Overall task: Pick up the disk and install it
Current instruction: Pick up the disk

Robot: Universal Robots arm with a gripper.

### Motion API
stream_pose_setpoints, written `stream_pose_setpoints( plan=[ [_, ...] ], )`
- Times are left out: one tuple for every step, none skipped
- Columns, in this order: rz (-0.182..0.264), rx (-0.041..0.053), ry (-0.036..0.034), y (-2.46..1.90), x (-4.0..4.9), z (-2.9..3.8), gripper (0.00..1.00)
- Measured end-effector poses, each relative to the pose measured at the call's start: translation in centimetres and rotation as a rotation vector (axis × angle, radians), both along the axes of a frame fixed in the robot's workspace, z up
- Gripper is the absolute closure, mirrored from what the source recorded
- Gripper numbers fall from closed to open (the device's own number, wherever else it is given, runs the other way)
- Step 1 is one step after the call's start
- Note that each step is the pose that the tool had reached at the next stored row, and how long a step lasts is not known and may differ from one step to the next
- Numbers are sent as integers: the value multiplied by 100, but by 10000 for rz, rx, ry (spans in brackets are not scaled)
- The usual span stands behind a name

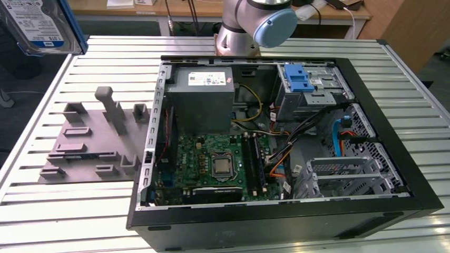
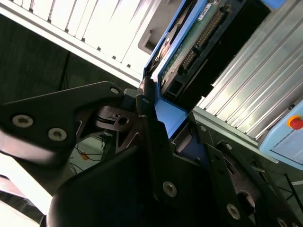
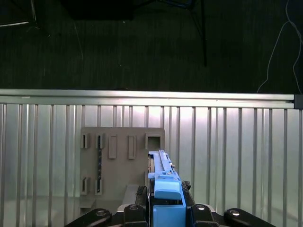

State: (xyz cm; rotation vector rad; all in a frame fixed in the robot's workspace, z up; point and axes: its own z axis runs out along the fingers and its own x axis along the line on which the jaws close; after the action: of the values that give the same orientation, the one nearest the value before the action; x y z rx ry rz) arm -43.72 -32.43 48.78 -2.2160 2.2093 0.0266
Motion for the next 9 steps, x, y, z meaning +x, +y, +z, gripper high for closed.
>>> stream_pose_setpoints(
  plan=[
    [0, 0, 0, 0, 1, 0, 64],
    [-1, 1, -2, 0, 5, -1, 64],
    [-1, 1, 0, 1, 13, 0, 64],
    [0, 1, -1, 0, 22, 0, 64],
    [0, 1, -1, 0, 31, 0, 64],
    [-1, 1, -1, 0, 42, -1, 64],
    [0, 1, -1, 0, 54, 0, 64],
    [-1, 1, -1, 0, 67, -1, 64],
    [0, 1, 0, 0, 81, 0, 64]
  ],
)
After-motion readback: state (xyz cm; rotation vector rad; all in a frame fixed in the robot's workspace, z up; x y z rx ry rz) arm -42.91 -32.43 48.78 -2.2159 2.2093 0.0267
